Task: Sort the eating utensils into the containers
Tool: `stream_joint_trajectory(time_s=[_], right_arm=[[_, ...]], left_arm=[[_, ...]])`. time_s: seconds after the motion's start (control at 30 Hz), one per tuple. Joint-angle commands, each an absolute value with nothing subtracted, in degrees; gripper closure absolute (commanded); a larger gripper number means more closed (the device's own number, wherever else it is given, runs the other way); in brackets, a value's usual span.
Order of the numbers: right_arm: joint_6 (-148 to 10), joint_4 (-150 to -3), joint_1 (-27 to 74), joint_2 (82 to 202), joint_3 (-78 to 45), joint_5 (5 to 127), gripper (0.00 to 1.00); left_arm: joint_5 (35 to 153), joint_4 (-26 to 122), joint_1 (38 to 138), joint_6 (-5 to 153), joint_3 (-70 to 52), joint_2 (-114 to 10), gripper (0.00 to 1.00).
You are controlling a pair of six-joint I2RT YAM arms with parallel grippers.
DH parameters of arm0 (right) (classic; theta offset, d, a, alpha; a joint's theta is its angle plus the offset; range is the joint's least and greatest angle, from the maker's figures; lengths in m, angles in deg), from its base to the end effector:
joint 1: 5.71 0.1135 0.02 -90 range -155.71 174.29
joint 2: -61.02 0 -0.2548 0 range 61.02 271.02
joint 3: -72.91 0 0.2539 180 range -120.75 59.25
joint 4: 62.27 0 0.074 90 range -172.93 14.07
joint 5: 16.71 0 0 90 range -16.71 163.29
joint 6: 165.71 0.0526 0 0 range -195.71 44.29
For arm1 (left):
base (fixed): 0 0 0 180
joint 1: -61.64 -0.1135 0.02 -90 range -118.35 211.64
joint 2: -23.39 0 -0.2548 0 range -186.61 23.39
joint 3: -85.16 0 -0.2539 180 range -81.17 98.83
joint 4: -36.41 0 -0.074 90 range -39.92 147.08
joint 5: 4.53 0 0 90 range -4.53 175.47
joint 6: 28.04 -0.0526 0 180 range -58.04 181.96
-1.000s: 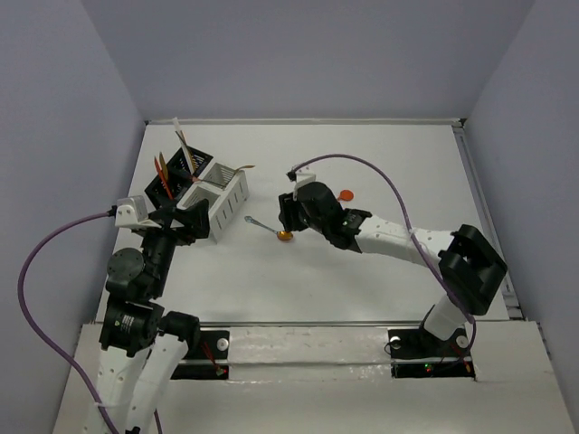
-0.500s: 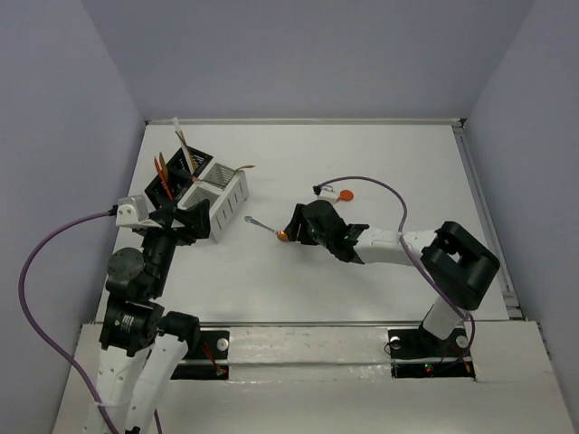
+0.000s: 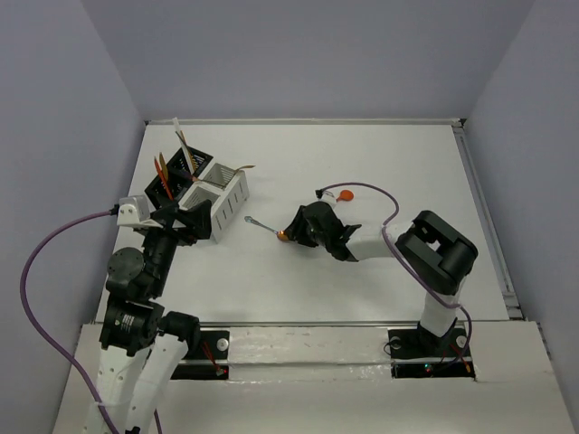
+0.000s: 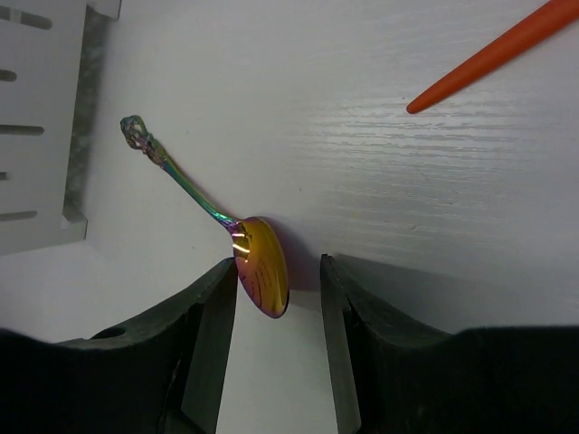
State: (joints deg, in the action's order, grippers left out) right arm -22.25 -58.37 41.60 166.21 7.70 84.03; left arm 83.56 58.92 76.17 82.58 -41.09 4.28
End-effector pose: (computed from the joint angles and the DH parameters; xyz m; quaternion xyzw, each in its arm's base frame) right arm 0.2668 0.2748 0.1222 0.0900 0.8839 0.2945 0.3521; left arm 0.1087 -0.0264 0.3678 -0.0463 0.6268 -0.2249 0.7446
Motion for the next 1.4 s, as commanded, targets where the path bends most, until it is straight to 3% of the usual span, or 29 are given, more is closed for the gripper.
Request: stream_joint_trajectory(time_s=[0.0,0.23,0.5,0.7,0.87,1.13,1.37], right_arm=[[-20.2,-52.9,41.5,167.5,8.4,81.5,0.52],[-19.1,-51.8,41.5,168.2,8.9,79.6,0.55],[-22.1,-53.8,41.5,167.6,8.3,83.7,0.93],[-40.3,-61.4,41.5,160.4,7.0,86.4,0.93],[-58.9,-81.6,41.0,151.7,1.8,85.6,0.93],[-73.6,-96.7,41.0,144.2,-5.0,70.3,0.93],[-81.1,-102.5,41.0,141.5,-11.4,59.2,0.93]], left_arm=[[84.5,55.5,75.9,81.5,-41.6,3.5,0.01],[84.9,55.3,75.9,81.6,-41.7,3.3,0.01],[87.1,54.9,75.9,81.5,-41.9,2.0,0.01],[95.6,52.6,75.9,80.9,-42.5,-0.5,0.01],[104.7,50.9,75.9,80.9,-43.0,-4.3,0.08],[123.9,47.8,75.9,81.1,-43.5,-14.5,0.13],[128.6,47.2,78.1,80.5,-43.5,-19.9,0.10]])
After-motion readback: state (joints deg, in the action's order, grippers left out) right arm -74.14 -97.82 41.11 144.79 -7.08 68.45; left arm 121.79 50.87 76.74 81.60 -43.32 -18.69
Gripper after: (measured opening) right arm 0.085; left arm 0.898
